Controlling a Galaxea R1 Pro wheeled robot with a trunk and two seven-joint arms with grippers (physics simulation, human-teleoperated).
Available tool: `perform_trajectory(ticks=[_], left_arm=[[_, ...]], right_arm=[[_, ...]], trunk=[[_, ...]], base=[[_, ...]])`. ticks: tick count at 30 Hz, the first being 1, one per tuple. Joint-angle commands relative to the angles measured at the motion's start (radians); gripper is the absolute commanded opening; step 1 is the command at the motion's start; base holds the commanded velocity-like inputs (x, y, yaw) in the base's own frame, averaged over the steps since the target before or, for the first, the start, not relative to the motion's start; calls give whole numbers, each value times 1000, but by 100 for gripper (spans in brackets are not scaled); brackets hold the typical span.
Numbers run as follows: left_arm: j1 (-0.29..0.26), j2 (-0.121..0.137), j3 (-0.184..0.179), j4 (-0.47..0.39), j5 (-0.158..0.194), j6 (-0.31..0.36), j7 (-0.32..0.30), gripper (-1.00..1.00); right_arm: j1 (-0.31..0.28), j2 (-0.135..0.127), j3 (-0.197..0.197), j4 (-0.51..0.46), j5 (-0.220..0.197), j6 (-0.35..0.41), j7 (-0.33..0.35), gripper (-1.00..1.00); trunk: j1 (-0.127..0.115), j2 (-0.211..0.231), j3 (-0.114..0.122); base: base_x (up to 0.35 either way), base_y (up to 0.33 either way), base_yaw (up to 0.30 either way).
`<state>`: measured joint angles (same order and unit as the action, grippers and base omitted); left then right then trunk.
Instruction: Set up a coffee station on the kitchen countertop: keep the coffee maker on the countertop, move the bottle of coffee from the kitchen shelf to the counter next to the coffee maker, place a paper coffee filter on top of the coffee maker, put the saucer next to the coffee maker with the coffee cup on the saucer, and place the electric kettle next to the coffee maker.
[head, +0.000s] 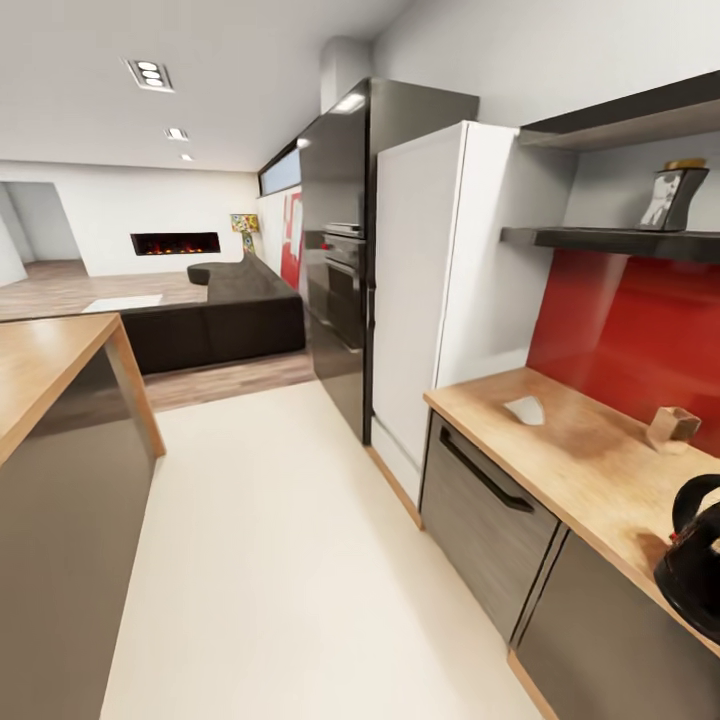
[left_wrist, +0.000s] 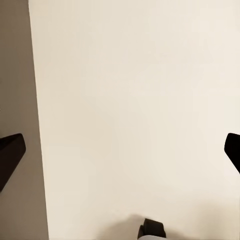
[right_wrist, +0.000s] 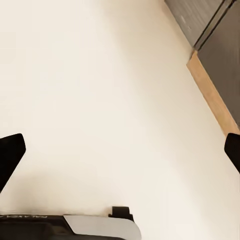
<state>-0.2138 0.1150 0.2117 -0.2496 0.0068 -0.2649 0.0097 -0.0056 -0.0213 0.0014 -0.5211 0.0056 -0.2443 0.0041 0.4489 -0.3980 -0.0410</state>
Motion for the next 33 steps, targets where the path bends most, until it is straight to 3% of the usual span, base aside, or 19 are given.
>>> perform_trajectory(ticks=[1,33], left_arm=[[-1,0,0,1,0,-4,1,100],[-1,0,0,2,-1,-4,1,100]], right_arm=[[-1,0,0,0,1,-3,0,100],[-1,0,0,3,1,-3,2,100]], trunk=[[1,-2,-2],[1,-2,-2]], base=[[312,169,-39],[323,131,-256]])
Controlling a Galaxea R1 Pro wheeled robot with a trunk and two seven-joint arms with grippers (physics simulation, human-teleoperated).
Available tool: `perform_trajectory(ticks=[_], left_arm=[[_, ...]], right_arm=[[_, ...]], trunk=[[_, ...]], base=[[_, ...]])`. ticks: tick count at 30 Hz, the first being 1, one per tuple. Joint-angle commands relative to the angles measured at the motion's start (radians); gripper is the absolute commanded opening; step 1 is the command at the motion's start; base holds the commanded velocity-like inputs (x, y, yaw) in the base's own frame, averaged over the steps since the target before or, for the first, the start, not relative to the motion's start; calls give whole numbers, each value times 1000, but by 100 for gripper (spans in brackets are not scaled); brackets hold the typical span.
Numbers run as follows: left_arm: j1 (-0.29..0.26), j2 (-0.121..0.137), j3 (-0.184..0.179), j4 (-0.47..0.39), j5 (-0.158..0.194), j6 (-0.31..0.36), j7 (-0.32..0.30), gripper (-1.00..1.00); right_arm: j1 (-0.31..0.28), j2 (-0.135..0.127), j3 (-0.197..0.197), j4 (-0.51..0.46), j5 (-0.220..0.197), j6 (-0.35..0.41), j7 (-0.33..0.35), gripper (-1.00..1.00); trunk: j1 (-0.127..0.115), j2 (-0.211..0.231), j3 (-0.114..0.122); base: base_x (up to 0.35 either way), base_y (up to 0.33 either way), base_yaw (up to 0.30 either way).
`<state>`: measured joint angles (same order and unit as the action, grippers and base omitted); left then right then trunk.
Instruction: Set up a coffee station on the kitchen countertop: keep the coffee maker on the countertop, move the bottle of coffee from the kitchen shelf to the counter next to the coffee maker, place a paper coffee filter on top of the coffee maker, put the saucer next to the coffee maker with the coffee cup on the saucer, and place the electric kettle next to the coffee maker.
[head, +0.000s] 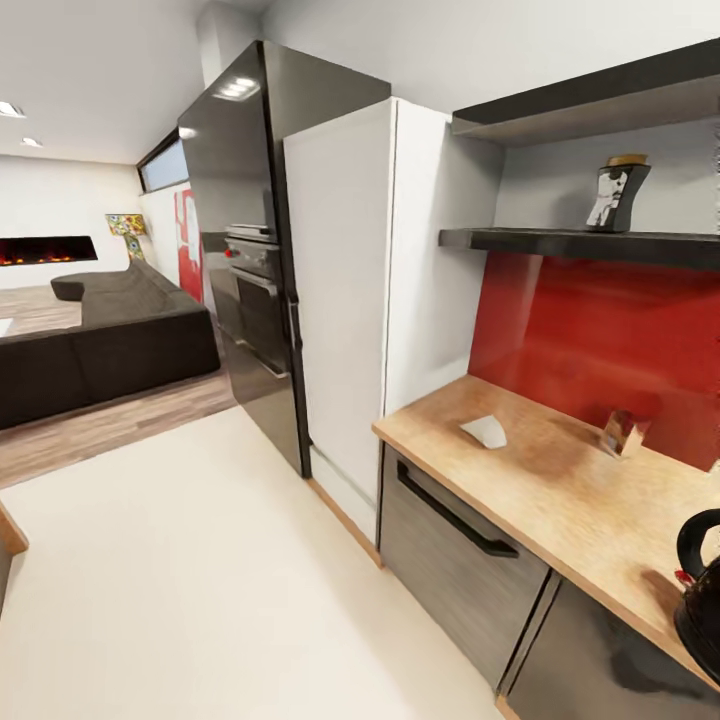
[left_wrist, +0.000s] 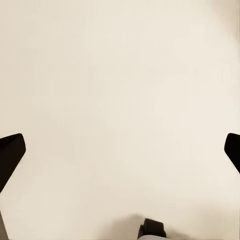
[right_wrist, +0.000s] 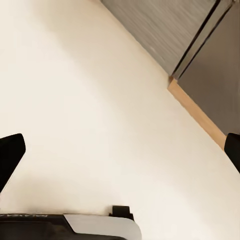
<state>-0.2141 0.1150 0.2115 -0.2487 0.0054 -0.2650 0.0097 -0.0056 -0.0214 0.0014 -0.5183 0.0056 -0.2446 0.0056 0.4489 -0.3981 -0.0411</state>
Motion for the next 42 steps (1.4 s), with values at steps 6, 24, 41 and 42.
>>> perform_trajectory(ticks=[6,24,41,42], left_arm=[[-1,0,0,1,1,-3,1,100],[-1,0,0,1,3,-3,1,100],[-1,-2,0,1,4,-3,1,100],[-1,-2,0,1,3,-3,1,100]], right_arm=[[-1,0,0,0,1,-2,0,100],[-1,0,0,1,1,-2,0,100],[-1,1,0,-1,-1,-2,1,100],[-1,1,0,0,-1,-2,1,100]], trunk=[[1,-2,-2],[1,-2,-2],[1,-2,-2],[1,-2,-2]], base=[[286,230,-275],[233,262,-275],[47,312,-275],[0,185,-275]])
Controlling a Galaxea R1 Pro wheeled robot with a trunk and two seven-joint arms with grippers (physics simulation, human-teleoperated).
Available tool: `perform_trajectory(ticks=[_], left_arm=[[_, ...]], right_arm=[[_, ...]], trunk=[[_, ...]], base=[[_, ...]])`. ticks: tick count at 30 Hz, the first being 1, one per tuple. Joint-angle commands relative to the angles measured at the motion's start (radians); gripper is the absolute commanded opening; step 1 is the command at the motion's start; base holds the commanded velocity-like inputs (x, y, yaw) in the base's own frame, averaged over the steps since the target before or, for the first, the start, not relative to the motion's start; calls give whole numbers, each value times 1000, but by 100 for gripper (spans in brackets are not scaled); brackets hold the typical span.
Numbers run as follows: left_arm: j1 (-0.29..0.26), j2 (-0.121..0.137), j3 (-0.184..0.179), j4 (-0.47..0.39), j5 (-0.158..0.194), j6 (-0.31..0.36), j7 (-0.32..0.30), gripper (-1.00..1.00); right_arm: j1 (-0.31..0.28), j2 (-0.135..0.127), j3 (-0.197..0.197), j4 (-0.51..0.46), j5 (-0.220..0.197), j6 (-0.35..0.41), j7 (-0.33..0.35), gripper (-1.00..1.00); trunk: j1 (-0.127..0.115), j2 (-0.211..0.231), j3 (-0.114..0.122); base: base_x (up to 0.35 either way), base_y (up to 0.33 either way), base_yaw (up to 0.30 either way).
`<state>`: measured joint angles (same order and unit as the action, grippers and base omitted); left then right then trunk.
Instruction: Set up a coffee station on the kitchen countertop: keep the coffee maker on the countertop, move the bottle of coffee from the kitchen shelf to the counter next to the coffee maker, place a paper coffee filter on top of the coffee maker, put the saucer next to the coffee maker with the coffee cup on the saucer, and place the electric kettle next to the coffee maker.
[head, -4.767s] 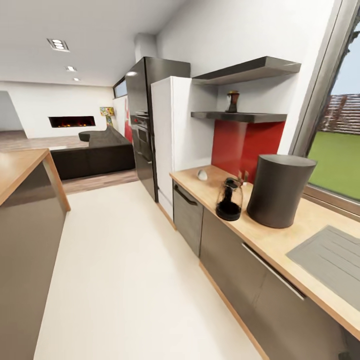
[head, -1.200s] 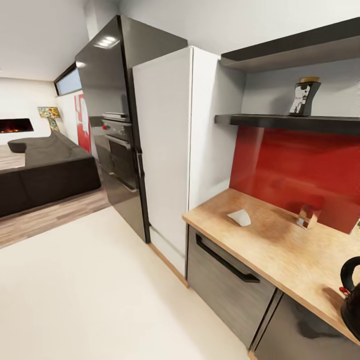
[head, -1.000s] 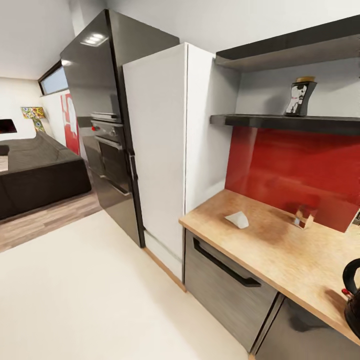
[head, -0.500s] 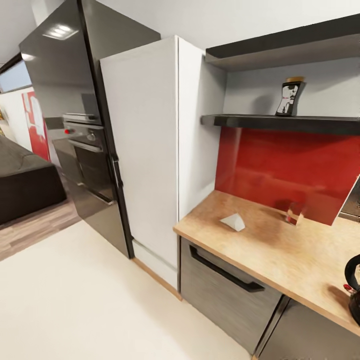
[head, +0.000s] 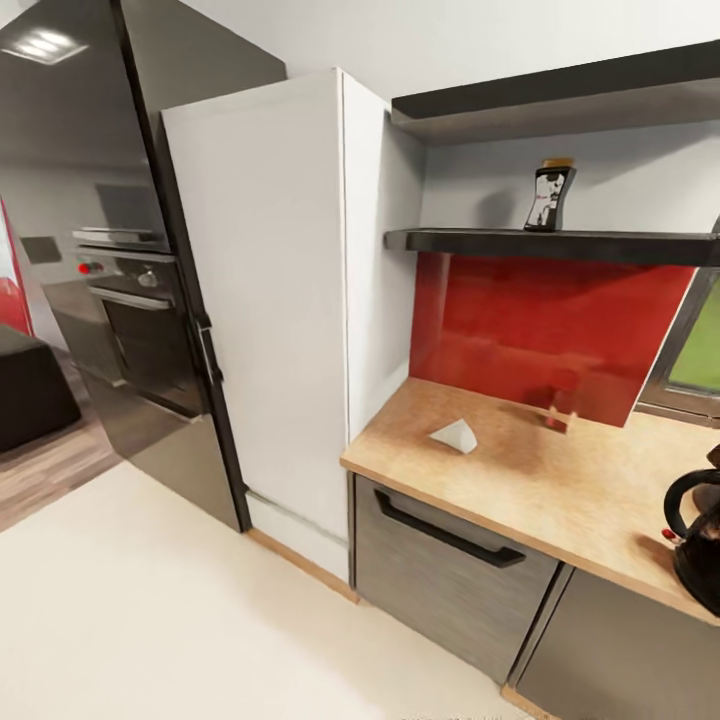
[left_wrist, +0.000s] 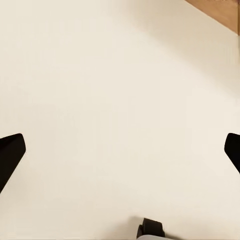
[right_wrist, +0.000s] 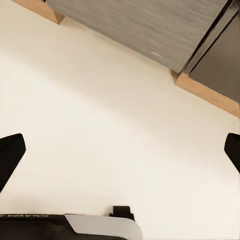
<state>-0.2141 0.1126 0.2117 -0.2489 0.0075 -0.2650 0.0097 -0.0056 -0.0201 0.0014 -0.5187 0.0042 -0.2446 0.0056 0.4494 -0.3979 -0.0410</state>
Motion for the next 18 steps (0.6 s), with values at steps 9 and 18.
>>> perform_trajectory(ticks=[9,18], left_arm=[[-1,-1,-2,2,-2,-3,1,100],[-1,-1,-3,2,-2,-3,1,100]], right_arm=[[-1,-5,0,9,4,-2,-1,100],[-1,-30,-2,106,5,-2,-8,100]], trunk=[[1,-2,-2],[1,-2,-4]], base=[[0,40,-275],[0,1,-272]])
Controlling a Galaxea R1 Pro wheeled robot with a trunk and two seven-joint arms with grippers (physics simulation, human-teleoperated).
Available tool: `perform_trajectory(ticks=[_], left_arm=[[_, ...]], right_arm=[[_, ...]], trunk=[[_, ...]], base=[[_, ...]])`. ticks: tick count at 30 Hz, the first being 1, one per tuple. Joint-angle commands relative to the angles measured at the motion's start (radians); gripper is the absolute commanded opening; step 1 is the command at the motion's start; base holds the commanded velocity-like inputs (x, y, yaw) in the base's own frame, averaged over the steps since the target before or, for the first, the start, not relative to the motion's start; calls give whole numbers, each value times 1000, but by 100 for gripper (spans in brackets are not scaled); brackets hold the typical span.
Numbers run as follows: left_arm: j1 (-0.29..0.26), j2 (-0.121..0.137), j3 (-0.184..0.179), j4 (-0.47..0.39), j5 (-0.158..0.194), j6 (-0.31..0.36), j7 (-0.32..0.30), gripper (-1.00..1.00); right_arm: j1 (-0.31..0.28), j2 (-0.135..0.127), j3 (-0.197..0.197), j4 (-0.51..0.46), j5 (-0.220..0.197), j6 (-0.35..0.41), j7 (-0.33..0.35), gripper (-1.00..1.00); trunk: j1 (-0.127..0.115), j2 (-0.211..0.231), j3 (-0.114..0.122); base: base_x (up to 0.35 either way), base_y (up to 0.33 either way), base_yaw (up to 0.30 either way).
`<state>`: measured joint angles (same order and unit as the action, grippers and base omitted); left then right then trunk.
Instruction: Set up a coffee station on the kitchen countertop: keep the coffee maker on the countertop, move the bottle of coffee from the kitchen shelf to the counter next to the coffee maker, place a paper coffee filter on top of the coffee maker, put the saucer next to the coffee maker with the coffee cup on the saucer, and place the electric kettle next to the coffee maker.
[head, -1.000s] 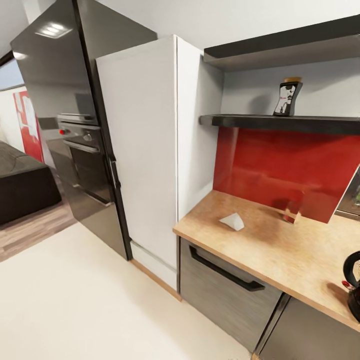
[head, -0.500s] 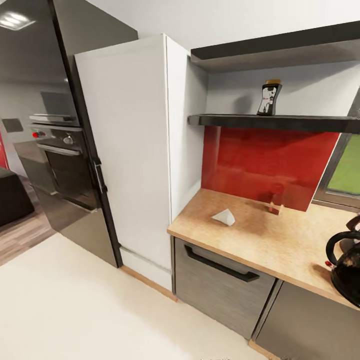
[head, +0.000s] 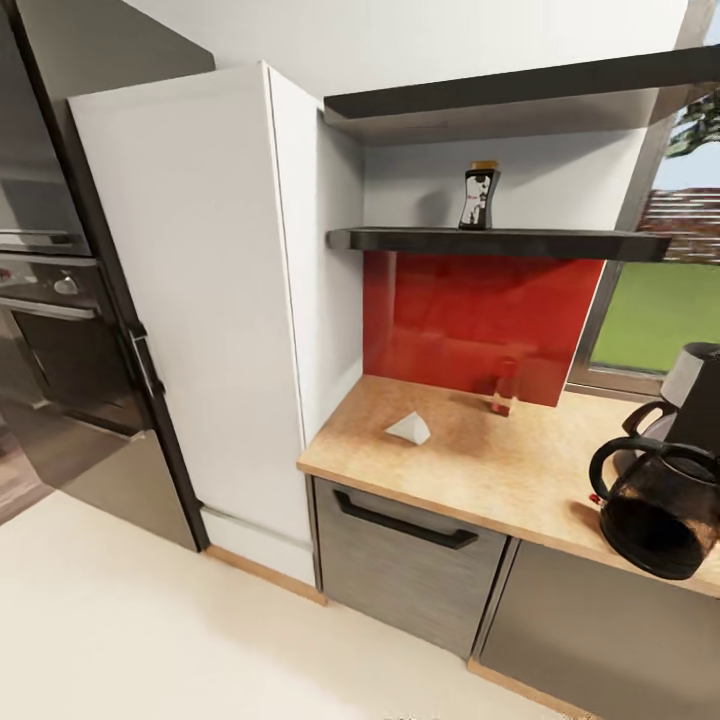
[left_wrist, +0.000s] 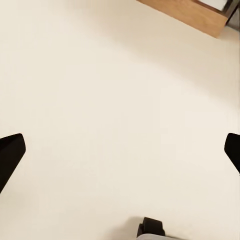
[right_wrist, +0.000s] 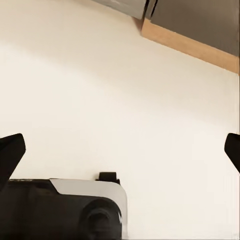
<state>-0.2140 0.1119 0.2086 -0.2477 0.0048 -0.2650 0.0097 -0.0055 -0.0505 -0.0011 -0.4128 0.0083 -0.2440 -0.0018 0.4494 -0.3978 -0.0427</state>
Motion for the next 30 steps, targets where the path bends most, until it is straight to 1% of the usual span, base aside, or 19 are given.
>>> perform_trajectory(ticks=[1,4,10,13,15,16,17,19,20,22,23,26,30], left_arm=[[-1,0,1,1,0,-3,1,100],[-1,1,1,1,1,-3,1,100],[-1,0,0,1,0,-3,1,100],[-1,0,-2,1,0,-3,1,100],[-1,0,-3,1,0,-3,1,100],[-1,0,-3,1,0,-3,1,100],[-1,0,-4,1,0,-3,1,100],[-1,0,-5,1,0,-3,1,100],[-1,-1,-6,1,0,-3,1,100],[-1,-1,-6,1,0,-3,1,100],[-1,-2,-7,1,-1,-3,0,100],[-1,-3,-8,1,-2,-3,-1,100],[-1,-5,-10,0,-5,-2,-3,100]], right_arm=[[-1,-5,-1,18,0,-2,-1,100],[-1,-10,-4,63,-2,2,-2,100],[-1,-10,-5,108,-5,11,-3,100],[-1,-8,-5,116,-7,53,-2,100],[-1,-8,-5,117,-15,94,1,100],[-1,-8,-5,116,-19,103,1,100],[-1,-7,-5,115,-31,117,3,100],[-1,-6,-5,113,-70,133,4,100],[-1,-6,-5,113,-81,135,4,100],[-1,-5,-4,113,-125,141,6,100],[-1,-5,-4,113,-139,142,6,100],[-1,-3,-3,116,-158,144,6,100],[-1,-2,-2,118,-166,144,6,100]], trunk=[[1,-2,-3],[1,-2,-5],[1,-2,-9],[1,-2,-10],[1,-2,-11],[1,-2,-11],[1,-2,-11],[1,-2,-11],[1,-2,-11],[1,-2,-11],[1,-2,-11],[1,-2,-11],[1,-2,-11]], base=[[0,0,-250],[0,0,-244],[0,0,-244],[0,0,-252],[0,0,-260],[0,0,-263],[0,0,-264],[0,0,-265],[0,0,-265],[0,0,-266],[0,0,-266],[0,0,-266],[0,0,-266]])
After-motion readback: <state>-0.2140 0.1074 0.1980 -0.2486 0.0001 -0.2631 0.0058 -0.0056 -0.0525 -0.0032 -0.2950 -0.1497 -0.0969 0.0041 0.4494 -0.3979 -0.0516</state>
